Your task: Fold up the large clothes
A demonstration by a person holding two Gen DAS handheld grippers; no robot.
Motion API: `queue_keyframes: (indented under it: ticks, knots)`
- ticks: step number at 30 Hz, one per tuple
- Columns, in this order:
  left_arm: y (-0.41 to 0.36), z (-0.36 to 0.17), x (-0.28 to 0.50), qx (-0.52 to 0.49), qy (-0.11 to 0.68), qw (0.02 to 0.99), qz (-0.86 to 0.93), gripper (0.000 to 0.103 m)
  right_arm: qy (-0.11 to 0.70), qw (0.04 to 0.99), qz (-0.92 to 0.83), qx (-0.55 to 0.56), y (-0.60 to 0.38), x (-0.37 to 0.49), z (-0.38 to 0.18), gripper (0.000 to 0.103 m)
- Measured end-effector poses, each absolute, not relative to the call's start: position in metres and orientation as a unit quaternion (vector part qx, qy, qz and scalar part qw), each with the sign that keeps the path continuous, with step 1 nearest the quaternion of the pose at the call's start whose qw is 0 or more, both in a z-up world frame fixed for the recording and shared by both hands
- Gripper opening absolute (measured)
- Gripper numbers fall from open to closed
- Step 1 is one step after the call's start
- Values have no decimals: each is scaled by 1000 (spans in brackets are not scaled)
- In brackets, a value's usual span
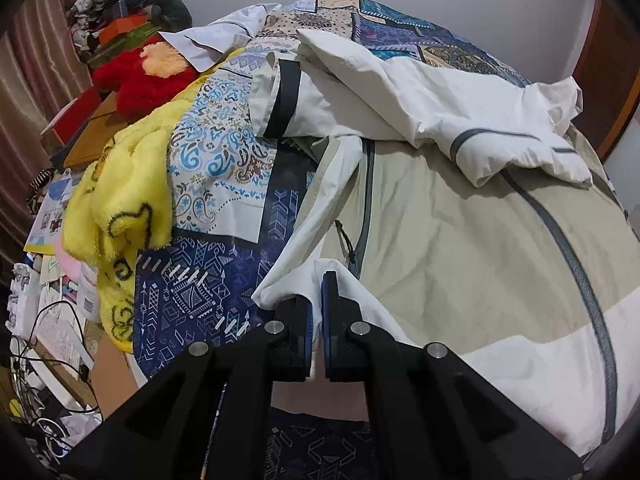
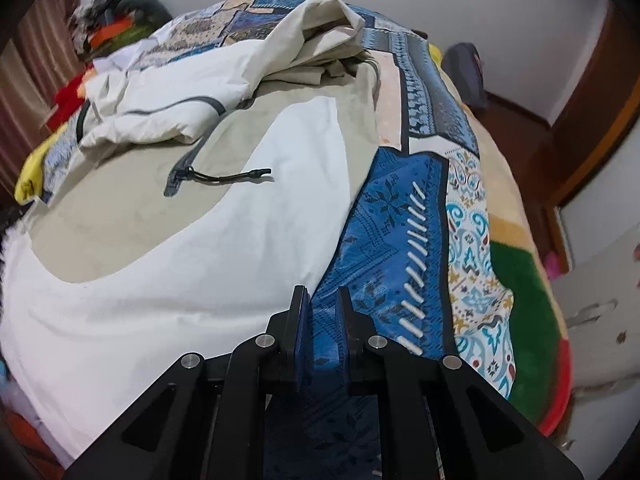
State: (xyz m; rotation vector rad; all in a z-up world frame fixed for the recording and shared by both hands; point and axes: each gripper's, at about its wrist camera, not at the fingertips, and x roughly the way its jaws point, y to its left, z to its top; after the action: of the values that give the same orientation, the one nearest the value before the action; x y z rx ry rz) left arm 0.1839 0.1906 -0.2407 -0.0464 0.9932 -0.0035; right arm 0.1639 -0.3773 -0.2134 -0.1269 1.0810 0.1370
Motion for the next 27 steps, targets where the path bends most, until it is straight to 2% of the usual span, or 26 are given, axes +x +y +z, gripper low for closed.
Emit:
queue_keyframes:
  ticks: [4,6,9,11,14,16,22,27]
  knots:
    - [194,-248,177,-24,481,876,0,1,559,826,69,-16,-387,175,-202,8]
    - [195,-250,175,-26,482,876,-1,1,588,794,108,110,-409,179,-190,9]
    - [197,-254,176,-38,486,873,-5,2,599,759,140,212,-418,168,-189,9]
    - [197,-256,178,-43,489,871,-7,2,617,750,138,192,-405,158,-196,8]
    - [192,-258,181,-37,493,869,-9,2,595,785,119,123,-384,141,-199,8]
    - [187,-259,182,-25,493,869,-9,2,588,793,106,115,-381,137,-198,8]
    - [177,-259,181,12,495,869,-5,2,619,755,99,193,-402,138,-205,8]
    - [175,-261,184,6,498,867,-4,2,612,761,96,191,-401,141,-217,9]
